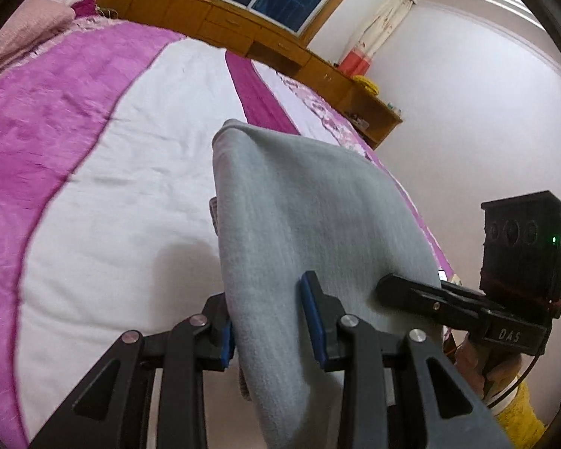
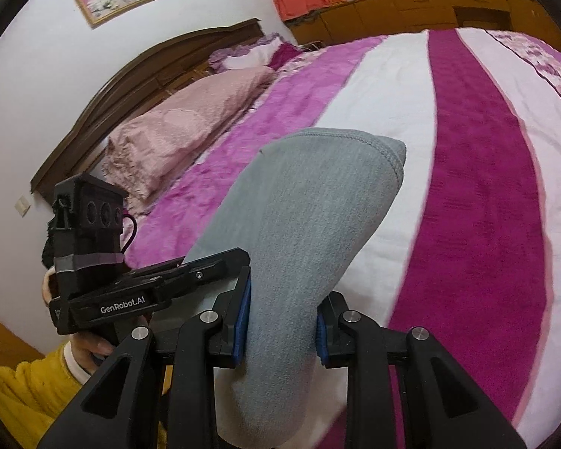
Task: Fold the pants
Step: 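Carry the folded bundle with the left gripper and lay it on the bed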
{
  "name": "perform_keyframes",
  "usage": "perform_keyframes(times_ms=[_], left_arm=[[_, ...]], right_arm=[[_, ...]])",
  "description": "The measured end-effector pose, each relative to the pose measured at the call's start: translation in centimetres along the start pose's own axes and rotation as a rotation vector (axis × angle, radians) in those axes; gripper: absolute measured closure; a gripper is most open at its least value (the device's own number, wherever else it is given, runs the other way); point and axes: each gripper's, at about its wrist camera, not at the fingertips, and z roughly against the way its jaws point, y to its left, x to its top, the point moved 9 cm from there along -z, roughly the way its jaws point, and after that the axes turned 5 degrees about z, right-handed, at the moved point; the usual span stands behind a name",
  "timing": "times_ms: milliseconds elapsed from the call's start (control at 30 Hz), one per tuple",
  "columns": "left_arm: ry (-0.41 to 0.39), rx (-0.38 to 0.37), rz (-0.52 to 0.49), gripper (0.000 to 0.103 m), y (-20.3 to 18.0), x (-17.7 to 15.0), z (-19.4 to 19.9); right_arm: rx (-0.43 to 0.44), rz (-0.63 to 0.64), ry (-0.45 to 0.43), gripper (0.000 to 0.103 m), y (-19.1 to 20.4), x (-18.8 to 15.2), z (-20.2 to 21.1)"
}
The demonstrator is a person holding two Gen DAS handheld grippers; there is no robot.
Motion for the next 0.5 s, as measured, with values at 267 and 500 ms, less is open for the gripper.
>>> perform_keyframes(times_ms=[267, 500], left_arm=[[0.102, 0.09, -0.071, 0.071, 0.7, -2.1, -8.2], [0.114, 0.126, -0.145, 0.065, 0.9, -2.8, -9.6]], right_arm=[[-0.104, -0.088, 0.068, 0.082, -8.7, -2.0, -2.7], [-0.155, -0.19, 0.074, 0.073, -12.7, -4.7, -4.4]])
